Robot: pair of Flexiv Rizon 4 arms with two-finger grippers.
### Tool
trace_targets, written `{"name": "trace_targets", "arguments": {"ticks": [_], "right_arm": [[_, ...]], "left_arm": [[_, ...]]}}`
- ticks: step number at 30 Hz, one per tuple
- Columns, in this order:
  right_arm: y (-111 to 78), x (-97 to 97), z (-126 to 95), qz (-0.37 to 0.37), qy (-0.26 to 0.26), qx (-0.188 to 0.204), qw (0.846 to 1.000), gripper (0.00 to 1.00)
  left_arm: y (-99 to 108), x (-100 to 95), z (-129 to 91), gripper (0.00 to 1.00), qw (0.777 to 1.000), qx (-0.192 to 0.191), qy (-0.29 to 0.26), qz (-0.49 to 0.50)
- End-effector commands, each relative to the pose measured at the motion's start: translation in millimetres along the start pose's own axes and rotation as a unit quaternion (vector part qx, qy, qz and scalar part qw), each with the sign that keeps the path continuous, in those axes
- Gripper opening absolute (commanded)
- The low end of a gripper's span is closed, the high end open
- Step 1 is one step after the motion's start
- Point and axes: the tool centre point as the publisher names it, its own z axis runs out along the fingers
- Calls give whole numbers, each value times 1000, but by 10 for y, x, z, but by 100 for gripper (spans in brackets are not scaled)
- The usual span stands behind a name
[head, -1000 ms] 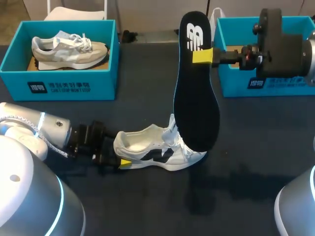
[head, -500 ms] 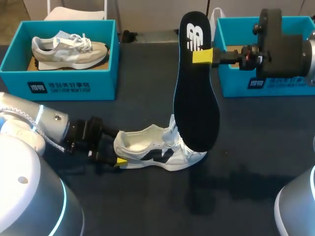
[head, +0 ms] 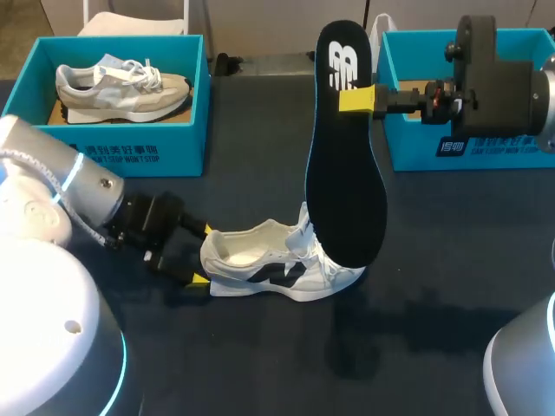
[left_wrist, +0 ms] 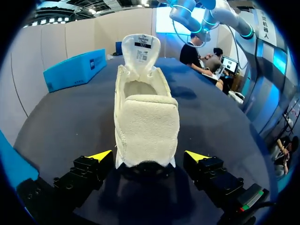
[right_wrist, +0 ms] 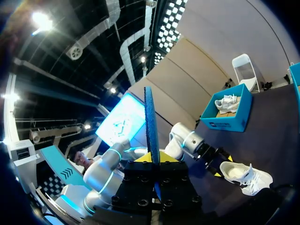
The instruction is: Take the shoe out of the shoebox, open the shoe tongue, remove and reinsert the insole, then place the shoe into the shoebox
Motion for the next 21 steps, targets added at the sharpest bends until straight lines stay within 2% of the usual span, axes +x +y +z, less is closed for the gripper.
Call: {"name": "trace_targets", "arguments": {"ticks": [1,3,5,14,17,21], "right_arm": [[6,-10,26,1,0,0,1000,0],[6,-10,26,1,0,0,1000,0],[6,-10,26,1,0,0,1000,0],[6,-10,26,1,0,0,1000,0],[6,-10,26,1,0,0,1000,0],[6,-10,26,1,0,0,1000,0]], "left_arm": [[-15,5,-97,100,999,-54,7,4],[6,3,-133,100,998,-66,1,7],[14,-7,-188,100,999,-52,7,0],[14,-7,-188,100,999,-52,7,0],[-30,4,-280,100,998,-68,-7,10],[-80,19,-384,100,993,-111,-12,25]]}}
